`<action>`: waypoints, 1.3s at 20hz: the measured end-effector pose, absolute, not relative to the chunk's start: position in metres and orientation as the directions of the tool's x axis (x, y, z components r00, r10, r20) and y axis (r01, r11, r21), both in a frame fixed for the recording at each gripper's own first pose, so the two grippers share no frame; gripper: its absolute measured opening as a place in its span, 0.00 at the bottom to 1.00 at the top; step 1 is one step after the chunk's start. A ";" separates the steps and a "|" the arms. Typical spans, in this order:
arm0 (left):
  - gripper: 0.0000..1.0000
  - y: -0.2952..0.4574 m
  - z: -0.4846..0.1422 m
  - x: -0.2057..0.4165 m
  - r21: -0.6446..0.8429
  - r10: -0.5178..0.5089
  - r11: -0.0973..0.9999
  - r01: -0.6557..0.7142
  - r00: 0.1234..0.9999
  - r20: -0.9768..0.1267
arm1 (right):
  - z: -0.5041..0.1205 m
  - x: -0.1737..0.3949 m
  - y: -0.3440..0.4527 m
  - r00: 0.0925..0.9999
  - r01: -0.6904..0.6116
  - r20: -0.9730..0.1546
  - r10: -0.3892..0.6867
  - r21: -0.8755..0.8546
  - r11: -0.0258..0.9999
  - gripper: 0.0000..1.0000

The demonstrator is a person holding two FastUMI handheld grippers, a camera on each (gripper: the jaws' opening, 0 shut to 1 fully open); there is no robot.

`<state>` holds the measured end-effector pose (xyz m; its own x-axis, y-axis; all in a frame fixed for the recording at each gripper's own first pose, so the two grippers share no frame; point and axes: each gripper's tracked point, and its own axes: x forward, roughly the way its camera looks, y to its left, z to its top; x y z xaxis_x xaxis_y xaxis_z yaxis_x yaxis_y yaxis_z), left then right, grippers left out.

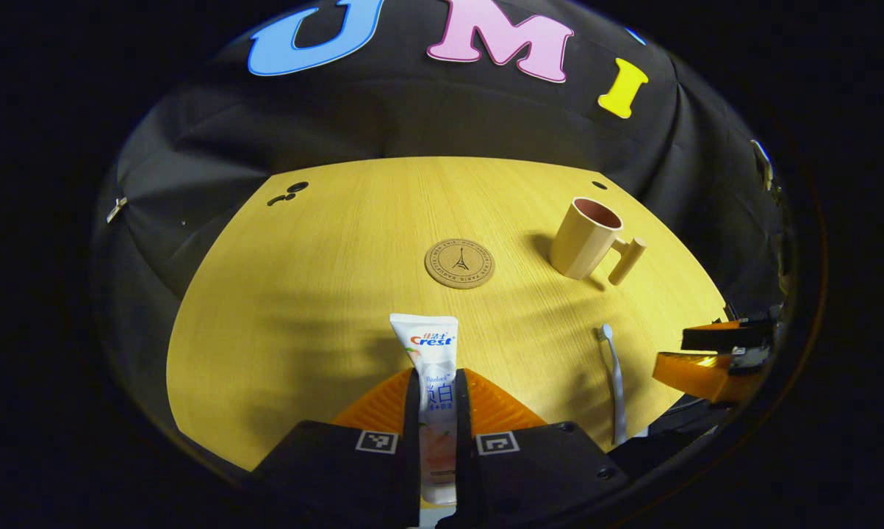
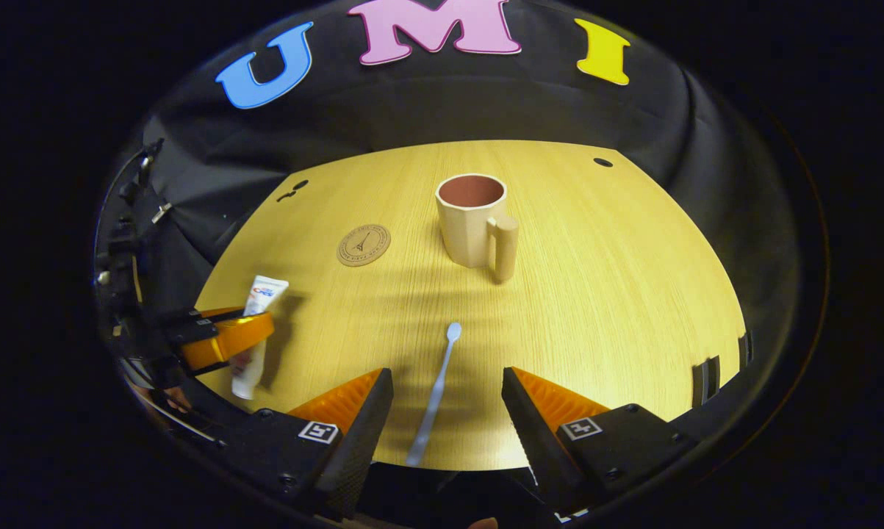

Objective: Put the toothbrush and toothpaste on the desktop into the cup, then pick up the cup and place it on the coaster on the desktop.

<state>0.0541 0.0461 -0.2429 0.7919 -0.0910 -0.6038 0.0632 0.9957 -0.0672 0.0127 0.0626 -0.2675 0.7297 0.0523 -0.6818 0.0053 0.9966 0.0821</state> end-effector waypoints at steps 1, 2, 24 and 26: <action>0.24 0.051 -0.242 0.052 -0.064 -0.090 0.996 0.065 0.794 -0.601 | -0.274 0.017 0.063 0.724 0.009 -0.689 0.040 0.067 0.998 0.92; 0.24 0.055 -0.243 0.049 -0.060 -0.089 0.996 0.066 0.796 -0.599 | -0.281 0.020 0.064 0.714 0.017 -0.699 0.021 0.047 0.999 0.92; 0.24 0.093 -0.258 0.033 -0.104 -0.058 0.995 -0.006 0.800 -0.597 | -0.338 0.042 0.070 0.523 0.140 -0.849 -0.066 0.009 0.990 0.14; 0.24 0.090 -0.254 0.034 -0.129 -0.064 0.992 -0.015 0.809 -0.584 | -0.338 0.041 0.071 0.525 0.132 -0.849 -0.057 0.016 0.991 0.06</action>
<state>0.0345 0.0899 -0.2539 0.8091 -0.0638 -0.5842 -0.0148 0.9916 -0.1287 0.0405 0.0709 -0.3383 0.5253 -0.0567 -0.8490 0.1321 0.9911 0.0156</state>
